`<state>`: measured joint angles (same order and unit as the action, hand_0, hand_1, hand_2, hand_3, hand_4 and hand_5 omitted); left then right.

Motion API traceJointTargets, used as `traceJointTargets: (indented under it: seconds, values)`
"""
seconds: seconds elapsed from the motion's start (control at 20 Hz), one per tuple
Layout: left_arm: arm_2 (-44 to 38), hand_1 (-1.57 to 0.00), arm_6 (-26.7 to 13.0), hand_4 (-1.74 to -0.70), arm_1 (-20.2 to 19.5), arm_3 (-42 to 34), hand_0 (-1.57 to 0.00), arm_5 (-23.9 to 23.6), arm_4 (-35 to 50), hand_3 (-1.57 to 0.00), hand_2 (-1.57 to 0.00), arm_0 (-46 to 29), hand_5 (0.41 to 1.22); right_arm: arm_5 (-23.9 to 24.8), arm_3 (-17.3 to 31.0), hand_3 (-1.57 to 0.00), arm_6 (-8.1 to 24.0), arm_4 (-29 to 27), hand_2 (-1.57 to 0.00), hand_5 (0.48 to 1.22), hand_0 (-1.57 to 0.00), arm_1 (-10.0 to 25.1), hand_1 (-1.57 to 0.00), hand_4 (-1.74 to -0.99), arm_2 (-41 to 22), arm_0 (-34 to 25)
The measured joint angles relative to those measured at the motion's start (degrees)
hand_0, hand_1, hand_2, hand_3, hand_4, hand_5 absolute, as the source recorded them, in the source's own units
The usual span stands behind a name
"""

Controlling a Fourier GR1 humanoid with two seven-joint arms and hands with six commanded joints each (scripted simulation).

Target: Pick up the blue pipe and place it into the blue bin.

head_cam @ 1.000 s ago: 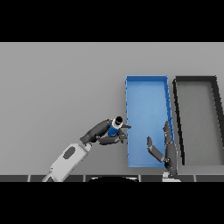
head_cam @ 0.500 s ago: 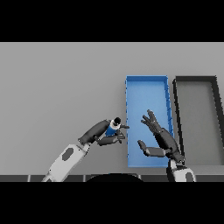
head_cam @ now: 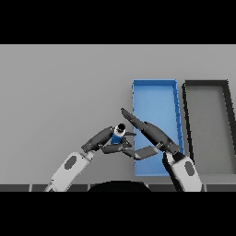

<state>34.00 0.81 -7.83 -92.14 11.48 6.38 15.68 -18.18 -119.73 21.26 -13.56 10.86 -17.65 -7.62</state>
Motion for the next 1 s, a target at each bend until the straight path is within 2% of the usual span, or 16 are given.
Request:
traceJointTargets:
  seconds: [0.1, 0.2, 0.3, 0.4, 0.45, 0.5, 0.55, 0.6, 0.65, 0.7, 0.75, 0.8, 0.9, 1.0]
  values:
    - [-0.71, -1.57, 0.6, -1.57, -0.57, 0.66, -1.57, 0.81, 0.46, -1.52, -1.57, -0.04, 1.221, -0.42, 0.59, 0.0, 0.89, 0.61, 0.0, 0.521, 0.0, -0.83, 0.0, -1.25, -1.68, -3.47]
    - [-0.26, -1.57, 0.42, -1.52, -0.23, 0.45, -1.57, 1.17, 0.32, -1.54, -1.57, -0.43, 1.221, 0.07, 2.06, 0.0, 4.0, 0.88, 0.0, 0.517, 0.0, -1.78, 0.0, -1.232, -2.47, -6.88]
    - [-1.01, -1.57, -0.08, -1.5, -0.07, 1.2, -1.57, 1.45, -0.7, -1.55, -1.57, 0.3, 1.221, 0.32, 4.67, 0.0, 5.31, 1.72, 0.0, 0.506, 0.0, -3.74, 0.0, -1.208, -3.44, -8.97]
    - [-1.22, -1.57, 0.15, -1.47, 0.18, 1.08, -1.57, 1.59, -1.58, -1.56, -1.57, 0.03, 1.221, -0.43, 5.85, 0.0, 5.47, 0.4, -0.01, 0.498, 0.0, -3.94, 0.0, -1.21, -2.93, -10.75]
    - [-1.85, -1.57, -0.89, -1.52, -0.31, 1.04, -1.57, 1.97, -1.25, -1.56, -1.57, -0.2, 1.221, -0.61, 6.88, -0.03, 6.28, -0.26, -0.05, 0.493, -0.02, -4.58, -0.03, -1.236, -3.02, -12.01]
    - [-1.2, -1.57, -1.93, -1.57, 0.28, 0.31, -1.57, 2.04, -1.3, -1.28, -1.57, -0.89, 1.221, -0.8, 7.87, -0.12, 6.72, -0.24, -0.16, 0.483, -0.11, -5.01, -0.14, -1.291, -3.11, -13.09]
    - [-1.79, -1.57, -1.48, -1.6, 0.9, 0.6, -1.57, 2.05, -1.21, -1.19, -1.57, 0.2, 1.221, -1.13, 9.11, -0.25, 7.32, 0.09, -0.31, 0.477, -0.26, -5.55, -0.3, -1.348, -3.42, -14.41]
    - [-1.85, -1.53, -2.8, -1.63, 0.09, 1.08, -1.57, 1.34, -3.13, -1.12, -1.57, 0.64, 1.221, -1.66, 10.17, -0.52, 7.35, -0.1, -0.49, 0.477, -0.47, -5.44, -0.49, -1.365, -2.82, -15.71]
    - [-0.81, -1.54, -3.79, -1.65, -1.27, 0.49, -1.57, 1.53, -5.21, -1.12, -1.57, 0.79, 1.221, -2.36, 10.63, -0.66, 7.11, 0.1, -0.71, 0.486, -0.69, -5.76, -0.7, -1.433, -3.19, -16.05]
    - [-0.89, -1.54, -4.65, -1.67, -1.07, -0.15, -1.57, 0.91, -5.2, -1.21, -1.57, 0.36, 1.221, -2.31, 11.84, -0.77, 6.28, -0.16, -0.88, 0.516, -0.87, -6.28, -0.88, -1.486, -2.79, -17.6]
    - [-1.08, -1.55, -3.07, -1.68, -1.39, -0.33, -1.57, 1.11, -5.57, -1.28, -1.57, 0.15, 1.221, -2.48, 11.93, -0.88, 5.5, -0.89, -1.02, 0.57, -1.01, -6.72, -1.02, -1.527, -3.02, -17.98]
    - [-1.1, -1.55, -3.31, -1.69, 0.01, 0.24, -1.57, 0.91, -5.52, -1.34, -1.57, 0.17, 1.221, -2.34, 12.26, -1.02, 3.89, -1.36, -1.13, 0.638, -1.12, -7.27, -1.13, -1.498, -3.34, -17.88]
    - [-2.21, -1.56, -1.41, -1.71, 0.59, 0.5, -1.57, 2.49, -3.85, -1.42, -1.57, -0.69, 1.221, -2.04, 12.48, -1.22, 3.11, -2.58, -1.29, 0.848, -1.28, -8.13, -1.29, -1.457, -3.6, -17.45]
    - [-2.86, -1.56, -1.26, -1.72, 1.6, 0.3, -1.57, 2.93, -3.13, -1.48, -1.57, -1.89, 1.221, -2.21, 13.1, -1.34, 1.21, -1.35, -1.39, 0.982, -1.39, -8.21, -1.39, -1.438, -3.73, -17.7]
